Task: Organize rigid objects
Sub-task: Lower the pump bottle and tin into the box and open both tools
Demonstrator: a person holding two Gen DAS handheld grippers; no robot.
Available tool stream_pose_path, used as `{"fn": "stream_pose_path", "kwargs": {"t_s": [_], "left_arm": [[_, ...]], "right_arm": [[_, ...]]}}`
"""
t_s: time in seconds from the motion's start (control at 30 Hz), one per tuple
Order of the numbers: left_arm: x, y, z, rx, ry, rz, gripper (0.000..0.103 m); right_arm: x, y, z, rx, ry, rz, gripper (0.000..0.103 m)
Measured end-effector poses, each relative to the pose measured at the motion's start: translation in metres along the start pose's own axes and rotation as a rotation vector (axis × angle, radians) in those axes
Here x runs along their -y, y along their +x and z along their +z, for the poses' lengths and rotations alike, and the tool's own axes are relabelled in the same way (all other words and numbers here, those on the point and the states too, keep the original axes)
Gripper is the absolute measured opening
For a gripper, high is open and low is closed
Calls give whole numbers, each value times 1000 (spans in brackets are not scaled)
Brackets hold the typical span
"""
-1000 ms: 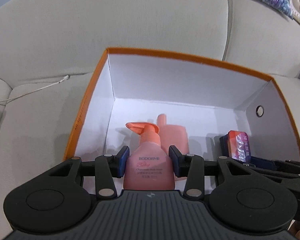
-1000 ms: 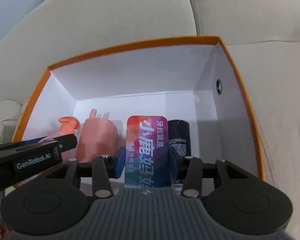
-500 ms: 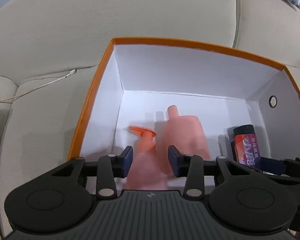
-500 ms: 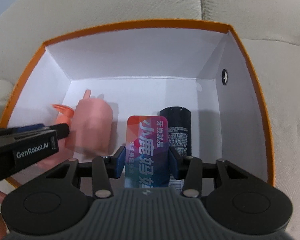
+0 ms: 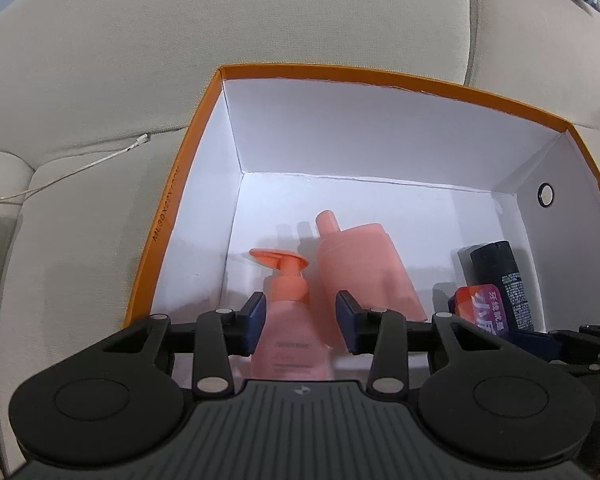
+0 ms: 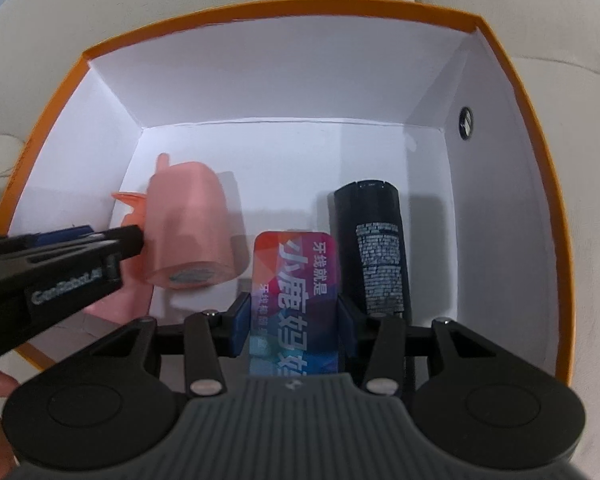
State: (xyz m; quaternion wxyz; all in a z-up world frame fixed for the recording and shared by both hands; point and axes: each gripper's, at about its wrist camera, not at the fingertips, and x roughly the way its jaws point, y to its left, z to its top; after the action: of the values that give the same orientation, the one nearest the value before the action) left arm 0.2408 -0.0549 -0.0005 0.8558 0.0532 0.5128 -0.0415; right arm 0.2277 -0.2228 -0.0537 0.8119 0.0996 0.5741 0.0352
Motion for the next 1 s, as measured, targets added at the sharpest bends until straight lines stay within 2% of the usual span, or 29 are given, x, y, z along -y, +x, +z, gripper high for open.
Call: {"fn": "stream_pose_path", "kwargs": {"t_s": [0.23,0.37,0.4,0.5,0.73,1.0], "left_arm": [[0,-7,0,17,-1,-7,49],[-1,-16,0,41,2,-13,58],[-1,-20,0,49,2,-17,59],[-3,-32,1,75,-8,-31,69],[-13,-68,-6,137,-9,-54,73],[-33,-108,-37,161,-18,-50,77]], "right_arm": [[4,10,1,-4,22,-7,47],[0,5,1,21,-3,-8,47],[0,3,1,30,-3,-4,53],[0,-12,0,75,-18,5,56],[-6,-41,-8,151,-53,20,57],[-9,-99,-34,270,-106,31,61]]}}
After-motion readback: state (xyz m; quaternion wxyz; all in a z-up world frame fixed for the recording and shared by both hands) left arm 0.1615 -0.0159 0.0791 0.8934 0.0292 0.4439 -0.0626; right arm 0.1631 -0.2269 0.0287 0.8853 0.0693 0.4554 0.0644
